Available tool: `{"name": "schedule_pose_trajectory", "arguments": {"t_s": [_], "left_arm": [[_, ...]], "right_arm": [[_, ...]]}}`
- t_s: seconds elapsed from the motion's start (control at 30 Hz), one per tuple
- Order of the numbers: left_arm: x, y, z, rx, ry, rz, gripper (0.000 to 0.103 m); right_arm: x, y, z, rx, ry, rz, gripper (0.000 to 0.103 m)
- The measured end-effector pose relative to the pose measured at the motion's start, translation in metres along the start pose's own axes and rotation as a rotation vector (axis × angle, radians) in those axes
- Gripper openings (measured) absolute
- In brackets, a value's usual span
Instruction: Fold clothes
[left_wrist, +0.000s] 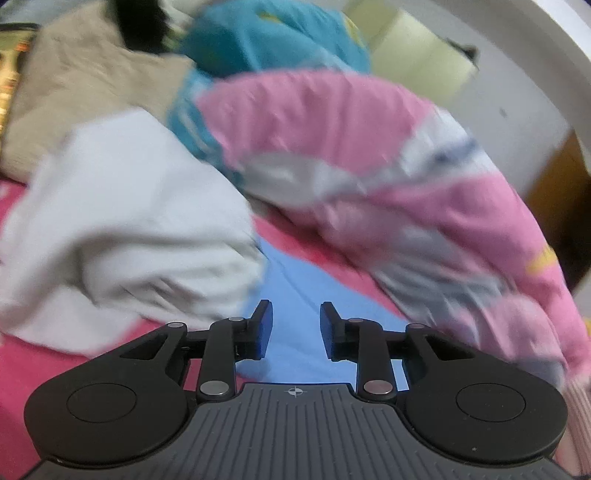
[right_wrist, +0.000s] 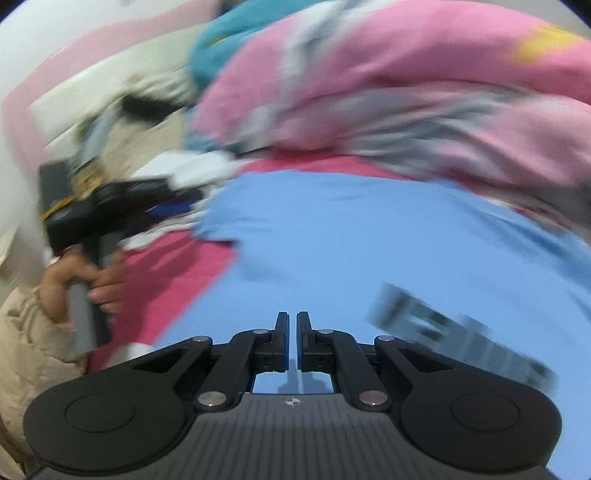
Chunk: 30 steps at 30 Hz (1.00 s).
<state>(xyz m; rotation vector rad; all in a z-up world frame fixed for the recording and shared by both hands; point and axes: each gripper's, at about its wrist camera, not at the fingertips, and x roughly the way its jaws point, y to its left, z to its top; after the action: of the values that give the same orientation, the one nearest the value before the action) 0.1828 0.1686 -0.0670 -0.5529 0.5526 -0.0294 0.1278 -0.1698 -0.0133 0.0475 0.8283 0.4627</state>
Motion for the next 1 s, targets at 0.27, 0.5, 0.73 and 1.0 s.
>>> {"name": "schedule_pose_trajectory", "arguments": {"t_s": [0.27,0.5,0.73,1.0], "left_arm": [[0.049,-0.070,-0.029,0.231,0.147,-0.056,0.028],[0.077,-0.069,-0.051,0.290,0.189,-0.051,0.028],[0.078,-0.072,-0.055,0.319,0.170,-0.048,0.028],[0.078,-0.071,-0.055,0.316,0.167,-0.052,0.028]], "right_arm": [[-0.051,-0.120,0.015,0.172,-0.114,-0.253,0.005],[-0.011,-0.195,0.065,0.113,-0.145,-0.310,0.040],[0.036,-0.264,0.093,0.167,-0.070,-0.260,0.040],[0.048,-0.268,0.086,0.086,-0.048,-0.264,0.040]]}}
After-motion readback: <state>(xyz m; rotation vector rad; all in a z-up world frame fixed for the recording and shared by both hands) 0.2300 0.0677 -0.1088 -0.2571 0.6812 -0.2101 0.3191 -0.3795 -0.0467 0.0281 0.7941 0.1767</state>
